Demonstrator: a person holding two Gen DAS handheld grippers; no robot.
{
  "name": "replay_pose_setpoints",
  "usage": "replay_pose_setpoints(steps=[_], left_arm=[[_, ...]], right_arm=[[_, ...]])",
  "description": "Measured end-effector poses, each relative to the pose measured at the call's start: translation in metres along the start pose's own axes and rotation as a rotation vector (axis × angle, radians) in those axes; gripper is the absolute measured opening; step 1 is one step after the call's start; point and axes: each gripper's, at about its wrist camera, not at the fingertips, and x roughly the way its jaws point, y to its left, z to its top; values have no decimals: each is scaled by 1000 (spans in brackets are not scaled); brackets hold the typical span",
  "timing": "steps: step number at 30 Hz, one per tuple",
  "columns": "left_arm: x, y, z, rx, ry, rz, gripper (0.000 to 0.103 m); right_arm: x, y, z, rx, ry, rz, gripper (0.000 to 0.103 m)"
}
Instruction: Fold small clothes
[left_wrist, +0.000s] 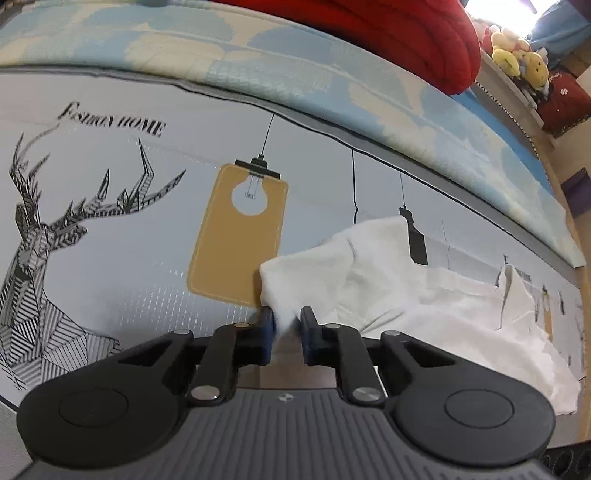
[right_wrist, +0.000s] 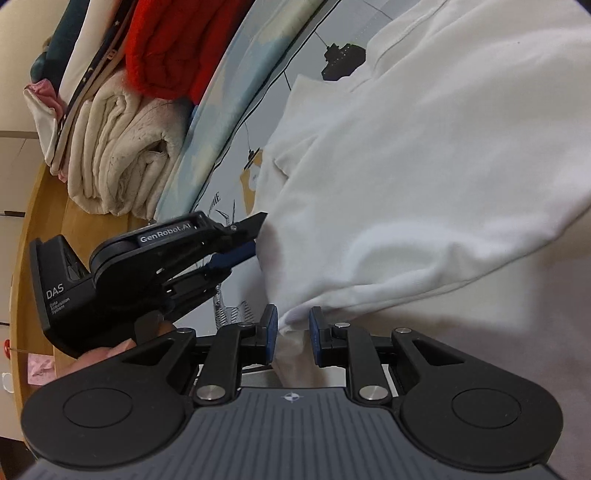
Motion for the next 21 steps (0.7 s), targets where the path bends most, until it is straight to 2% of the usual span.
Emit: replay_pose_setpoints(steps=[4, 5, 6, 8, 10, 13, 14, 16, 18, 19, 21], left_arm=[[1, -9, 0, 63, -3, 20, 9], [0, -9, 1, 67, -9, 23, 9], [-2, -6, 3, 49, -32, 31, 8], [-15, 15, 11, -86, -140, 54, 3], [-24, 35, 16, -201, -224, 52, 0], [-21, 50, 18, -264, -202, -50, 0], [-23, 52, 17, -272, -211, -50, 0], [-29, 49, 19, -243, -218, -31, 1], [-36, 41, 18, -201, -196, -70, 1], [-37, 34, 17, -162, -155, -87, 1], [-39, 17, 13, -54, -83, -100, 1]], right_arm=[[4, -12, 7, 48, 4, -23, 20], [5, -15, 8, 49, 4, -28, 15], [4, -17, 8, 43, -4, -32, 0], [2, -12, 8, -9, -36, -53, 0], [4, -4, 2, -78, -12, -51, 0], [14, 6, -9, -171, 70, -108, 0], [15, 6, -11, -179, 76, -113, 0], [16, 5, -12, -196, 75, -126, 0], [13, 4, -10, -180, 64, -128, 0], [10, 3, -9, -176, 56, -126, 3], [3, 6, -11, -198, 33, -129, 3]])
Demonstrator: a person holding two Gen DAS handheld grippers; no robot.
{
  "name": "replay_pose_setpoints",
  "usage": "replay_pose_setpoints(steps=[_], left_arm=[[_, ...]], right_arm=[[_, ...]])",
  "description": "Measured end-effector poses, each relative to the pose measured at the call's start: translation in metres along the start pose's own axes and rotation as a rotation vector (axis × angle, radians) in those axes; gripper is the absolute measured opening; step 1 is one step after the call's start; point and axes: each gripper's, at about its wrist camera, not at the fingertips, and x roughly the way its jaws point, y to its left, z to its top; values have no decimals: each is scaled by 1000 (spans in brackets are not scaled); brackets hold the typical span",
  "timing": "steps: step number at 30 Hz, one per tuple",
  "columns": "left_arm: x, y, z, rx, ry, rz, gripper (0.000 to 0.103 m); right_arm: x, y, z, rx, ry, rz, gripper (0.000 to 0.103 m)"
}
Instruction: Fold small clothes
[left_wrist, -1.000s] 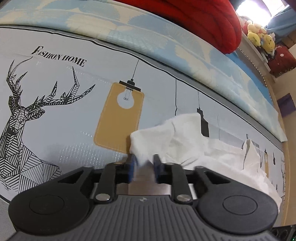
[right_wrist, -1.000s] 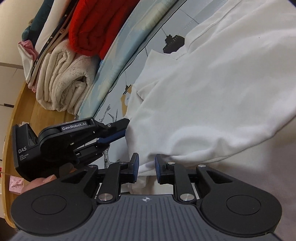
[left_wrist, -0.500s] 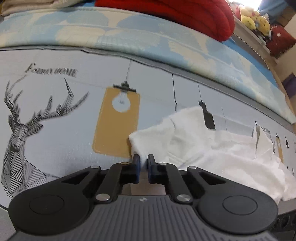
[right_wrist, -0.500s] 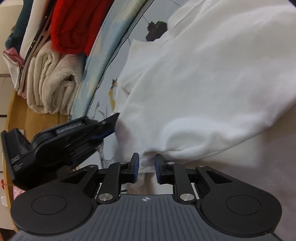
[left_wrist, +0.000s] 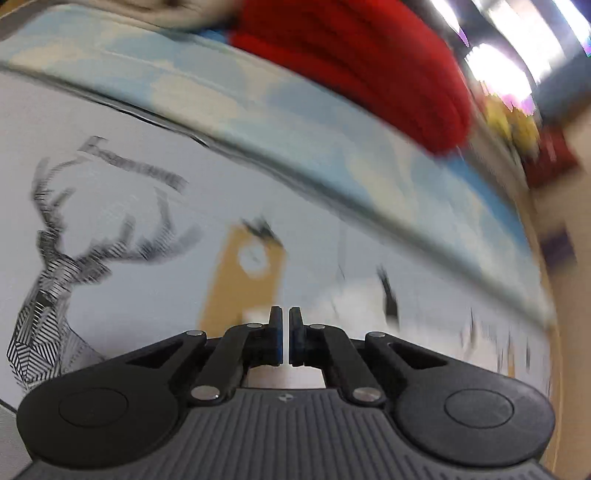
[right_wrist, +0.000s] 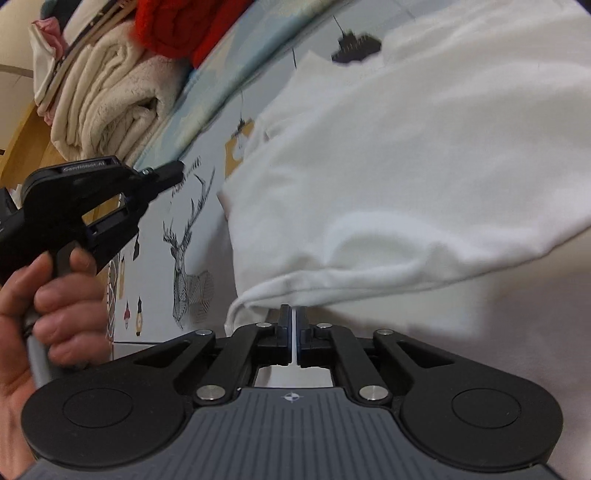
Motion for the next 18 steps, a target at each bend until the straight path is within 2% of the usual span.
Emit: replay_pose_setpoints(steps=[3, 5, 7, 8, 9, 11, 14, 16, 18], left_arm=[[-5, -27, -20, 188, 64, -23, 2], [-5, -37, -37, 266, 101, -57, 6], [3, -41, -56, 334, 144, -69, 7], [7, -40, -66, 383, 141, -35, 7], [15, -36, -75, 432, 145, 41, 6], [35, -15, -88, 468, 204, 301, 6], [13, -6, -81, 365, 169, 247, 5], [-10, -16, -77, 350, 77, 172, 5], [-20, -27, -76, 336, 37, 82, 5]], right_arm=[[-15, 4, 3, -46, -36, -23, 4], [-27, 5, 8, -71, -64, -63, 9], [-45, 4, 12, -94, -107, -111, 18], [-56, 4, 14, -108, -134, -134, 22], [-66, 3, 17, -122, -162, -157, 25], [-86, 5, 24, -143, -205, -190, 26], [-131, 2, 35, -153, -265, -196, 27], [-168, -5, 42, -178, -328, -217, 31], [-202, -15, 50, -184, -397, -251, 35]])
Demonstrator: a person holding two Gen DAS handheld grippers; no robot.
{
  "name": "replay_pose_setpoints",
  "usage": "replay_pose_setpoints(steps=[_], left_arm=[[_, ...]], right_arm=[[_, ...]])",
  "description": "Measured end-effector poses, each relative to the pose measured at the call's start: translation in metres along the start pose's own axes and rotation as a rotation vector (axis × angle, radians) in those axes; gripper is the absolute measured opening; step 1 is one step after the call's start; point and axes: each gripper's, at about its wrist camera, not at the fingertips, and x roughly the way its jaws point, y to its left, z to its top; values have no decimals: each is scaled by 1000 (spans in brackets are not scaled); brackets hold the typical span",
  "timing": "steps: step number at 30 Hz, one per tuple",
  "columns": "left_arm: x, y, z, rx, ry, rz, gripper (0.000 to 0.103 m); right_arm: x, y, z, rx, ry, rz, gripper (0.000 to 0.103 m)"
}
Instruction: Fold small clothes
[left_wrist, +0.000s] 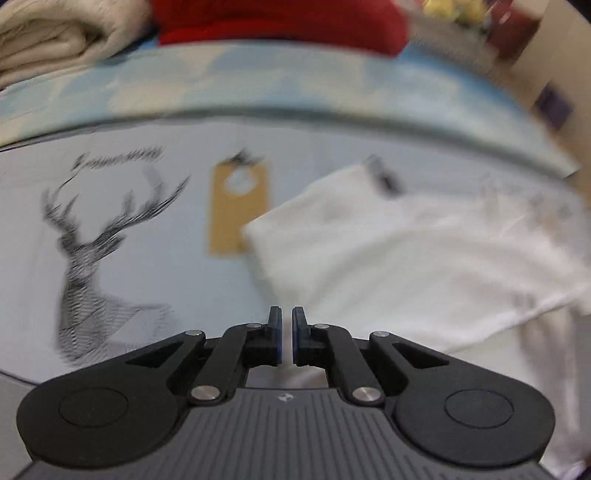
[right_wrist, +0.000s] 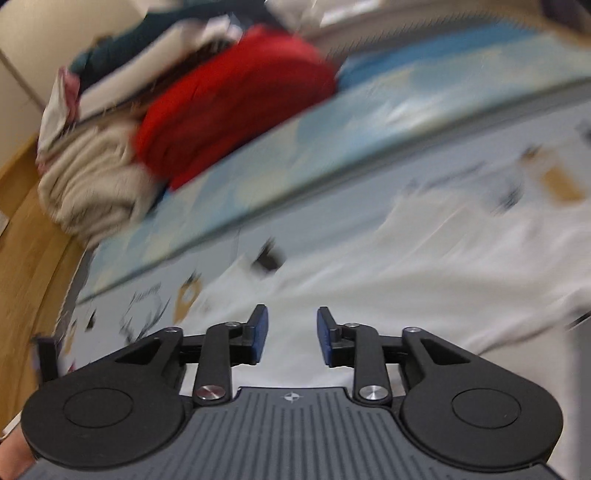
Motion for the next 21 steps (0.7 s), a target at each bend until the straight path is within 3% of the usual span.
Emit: replay_pose_setpoints(steps=[2, 3, 5, 7, 9, 11, 12, 13, 15, 17, 21], left_arm=[[4, -13, -4, 38, 2, -65, 6], [12, -19, -9, 78, 20, -56, 6], [45, -22, -25, 168, 161, 64, 5], [48, -29, -29, 221, 179, 106, 3], [39, -31, -18, 170, 166, 124, 4], [29, -34, -15, 132, 80, 81, 6], [34, -32, -19, 116, 77, 62, 7], [49, -27, -25, 101, 143, 90, 5], [55, -24, -30, 74, 139, 97, 4], [43, -25, -21, 40, 145, 125, 5], [-7, -39, -8, 0, 34, 142, 7]], right_arm=[[-24, -27, 12, 18, -56, -43, 36], [-34, -42, 16, 22, -80, -67, 37], [-51, -69, 20, 20, -125, -141, 38], [-68, -101, 23, 54, -163, -195, 38], [-83, -130, 22, 73, -190, -239, 38], [-97, -155, 23, 94, -212, -297, 38], [-104, -167, 25, 114, -226, -309, 39], [-110, -178, 26, 136, -242, -320, 40], [-119, -197, 26, 180, -266, -346, 41], [-127, -216, 25, 244, -280, -365, 41], [-149, -256, 25, 363, -331, -352, 41]])
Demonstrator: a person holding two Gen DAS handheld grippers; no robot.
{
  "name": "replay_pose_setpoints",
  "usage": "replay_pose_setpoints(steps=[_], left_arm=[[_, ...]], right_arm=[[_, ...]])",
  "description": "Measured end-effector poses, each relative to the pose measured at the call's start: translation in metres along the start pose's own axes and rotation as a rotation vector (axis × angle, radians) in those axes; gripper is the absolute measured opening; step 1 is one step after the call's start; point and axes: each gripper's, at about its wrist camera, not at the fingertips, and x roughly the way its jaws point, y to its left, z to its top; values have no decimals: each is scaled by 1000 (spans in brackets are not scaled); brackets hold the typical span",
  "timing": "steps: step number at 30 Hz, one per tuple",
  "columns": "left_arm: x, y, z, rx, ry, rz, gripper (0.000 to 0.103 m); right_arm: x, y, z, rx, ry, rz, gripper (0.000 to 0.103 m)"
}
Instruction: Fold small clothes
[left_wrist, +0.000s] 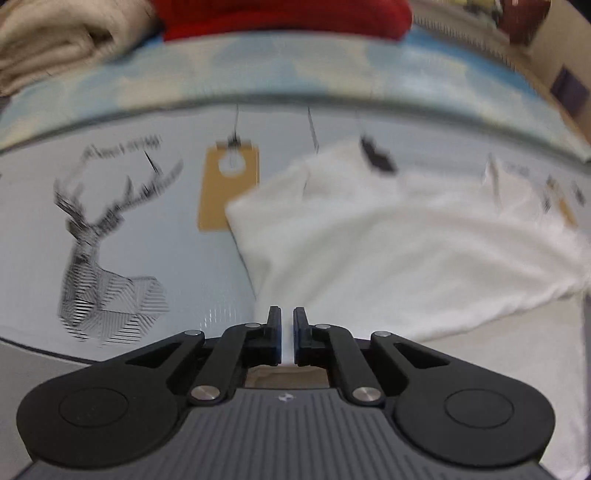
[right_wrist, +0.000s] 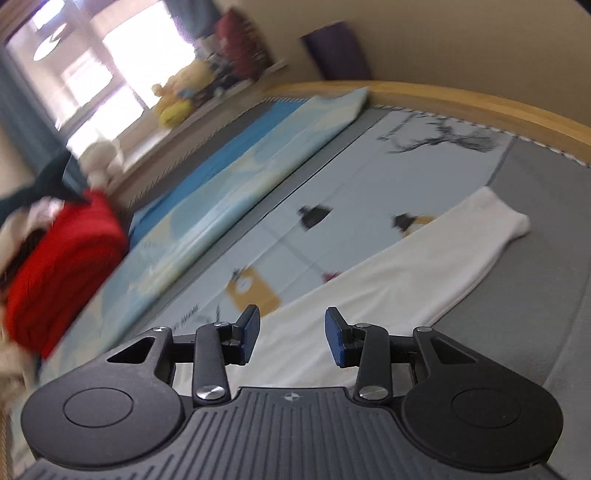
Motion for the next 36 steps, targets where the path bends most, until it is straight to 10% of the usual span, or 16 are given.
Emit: replay_pose_setpoints(steps=[2, 7, 11, 19, 31, 36], left_arm=[[-34, -7, 0, 0, -58, 9, 16], [-130, -36, -33, 20, -312, 54, 80], [-153, -52, -72, -65, -439, -22, 83], [-113, -88, -77, 140, -354, 104, 80], [-78, -96, -77, 194, -286, 93, 77], [-71, -92, -76, 211, -272, 118, 77]], right_arm=[[-4, -19, 9, 24, -38, -26, 42], [-6, -82, 26, 144, -87, -125, 46], [0, -137, 33, 222, -85, -172, 46], [4, -233, 25, 529, -102, -193, 29], [68, -234, 23, 511, -121, -148, 30], [94, -232, 25, 472, -134, -200, 47]])
